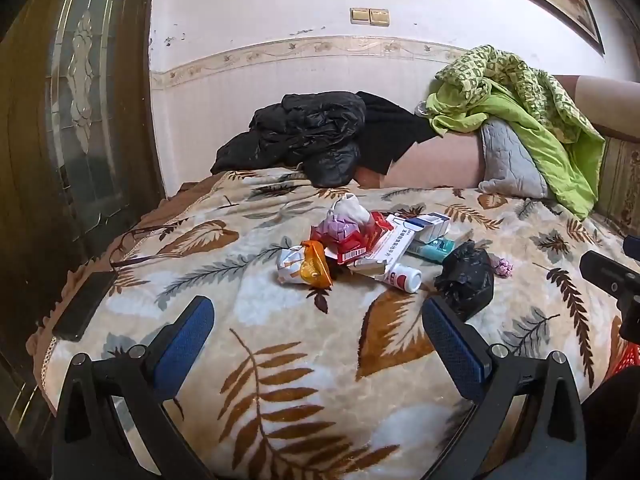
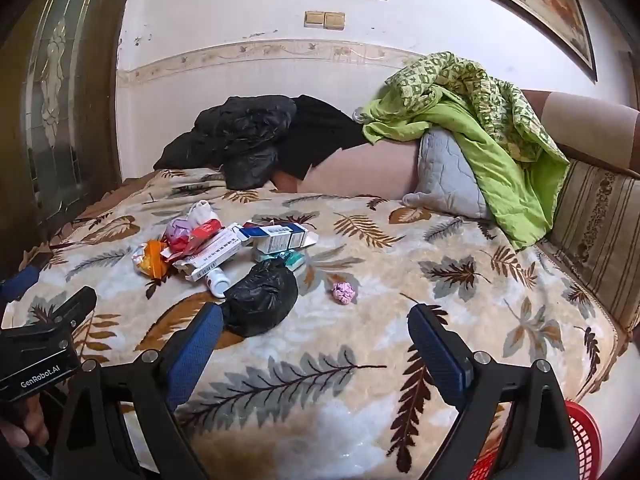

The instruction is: Collect trash

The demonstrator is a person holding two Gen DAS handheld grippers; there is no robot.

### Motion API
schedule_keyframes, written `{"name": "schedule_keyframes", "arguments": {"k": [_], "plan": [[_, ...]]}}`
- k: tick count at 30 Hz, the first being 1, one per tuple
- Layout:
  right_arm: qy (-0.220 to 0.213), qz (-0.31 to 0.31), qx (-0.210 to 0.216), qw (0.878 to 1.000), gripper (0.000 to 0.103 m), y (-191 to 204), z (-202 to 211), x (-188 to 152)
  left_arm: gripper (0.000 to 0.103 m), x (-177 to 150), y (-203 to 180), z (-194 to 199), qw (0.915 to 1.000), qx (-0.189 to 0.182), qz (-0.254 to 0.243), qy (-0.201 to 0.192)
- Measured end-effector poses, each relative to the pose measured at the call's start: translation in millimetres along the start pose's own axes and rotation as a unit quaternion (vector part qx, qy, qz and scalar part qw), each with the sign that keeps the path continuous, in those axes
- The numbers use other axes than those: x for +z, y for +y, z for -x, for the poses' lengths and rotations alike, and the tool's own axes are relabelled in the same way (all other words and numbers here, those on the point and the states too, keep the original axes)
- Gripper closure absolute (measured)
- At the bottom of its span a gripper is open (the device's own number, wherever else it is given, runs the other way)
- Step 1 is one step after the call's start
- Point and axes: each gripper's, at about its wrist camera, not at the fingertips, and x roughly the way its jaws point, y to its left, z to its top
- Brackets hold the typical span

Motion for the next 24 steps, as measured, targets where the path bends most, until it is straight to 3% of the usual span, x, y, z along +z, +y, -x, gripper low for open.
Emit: {"name": "schedule_keyframes", "arguments": {"k": [24], "plan": [[0.012, -0.016, -0.006, 1.000, 0.007, -7.6, -1.1, 2.5, 0.000, -7.9, -7.9, -8.0, 0.9999, 0.000, -0.010, 0.004]]}}
